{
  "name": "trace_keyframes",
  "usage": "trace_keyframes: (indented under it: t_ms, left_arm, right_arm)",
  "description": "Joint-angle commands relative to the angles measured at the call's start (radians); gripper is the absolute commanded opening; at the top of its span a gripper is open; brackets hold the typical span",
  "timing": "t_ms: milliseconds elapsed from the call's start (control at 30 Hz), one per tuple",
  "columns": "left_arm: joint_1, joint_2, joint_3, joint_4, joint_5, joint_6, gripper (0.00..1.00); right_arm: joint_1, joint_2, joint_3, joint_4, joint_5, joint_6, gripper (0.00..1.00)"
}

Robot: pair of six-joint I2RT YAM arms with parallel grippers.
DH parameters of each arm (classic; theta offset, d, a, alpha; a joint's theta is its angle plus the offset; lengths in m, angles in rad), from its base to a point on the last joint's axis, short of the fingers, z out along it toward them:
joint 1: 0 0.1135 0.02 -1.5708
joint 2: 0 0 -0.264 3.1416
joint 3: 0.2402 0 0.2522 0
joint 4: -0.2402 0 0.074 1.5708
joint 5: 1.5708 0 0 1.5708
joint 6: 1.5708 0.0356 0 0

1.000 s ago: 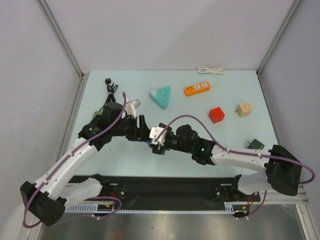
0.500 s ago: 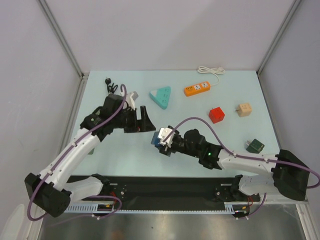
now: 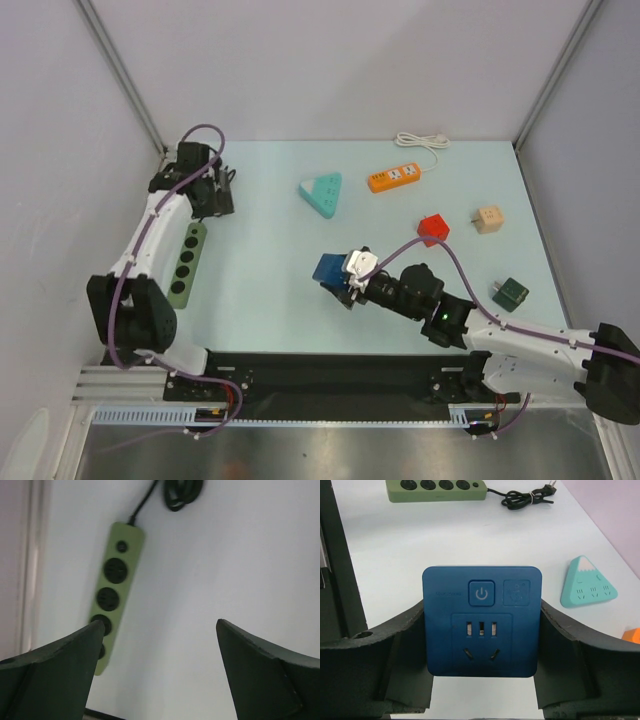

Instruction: Insert the plug

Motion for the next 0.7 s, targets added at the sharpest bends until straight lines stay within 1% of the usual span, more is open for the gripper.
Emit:
trace_keyframes:
  t_ms: [0,100,167,233,433,600,633,667]
  left_arm:
    - [0.151,0.085,-0.002,-0.015,-0.122,0.125,1.0]
    - [0.208,0.171,-0.019,0.011,-0.088,0.138,1.0]
    - [0.213,0.2,-0.047,0.034,-0.111,0.15,1.0]
    - [0.222,0.24,-0.059,0.042,-0.085,0.156,1.0]
    - [0.236,0.36,-0.039,0.047,-0.057,0.144,1.0]
    - [0.235,0.404,-0.076,0.064,-0.04,0.142,1.0]
    - [0.236,0.41,-0.077,0.067,-0.027,0.138,0.99]
    - [0.235,0.418,-0.076,0.065,-0.01,0.135,0.93]
  right_arm:
    - [0.006,-0.025,0.007,0.103,-0.019,0.017,0.0]
    - [0.006,-0.032,0.007,0.109,-0.036,0.017,0.0]
    - [0.006,-0.047,0.005,0.111,-0.039,0.018,0.0]
    - [0.005,-0.056,0.001,0.117,-0.039,0.02,0.0]
    - [-0.006,-0.082,-0.017,0.137,-0.022,0.024,0.0]
    - [0.002,-0.093,-0.033,0.14,-0.018,0.021,0.0]
    - [0.003,-0.096,-0.031,0.137,-0.016,0.02,0.0]
    - [0.005,-0.098,-0.03,0.135,-0.016,0.02,0.0]
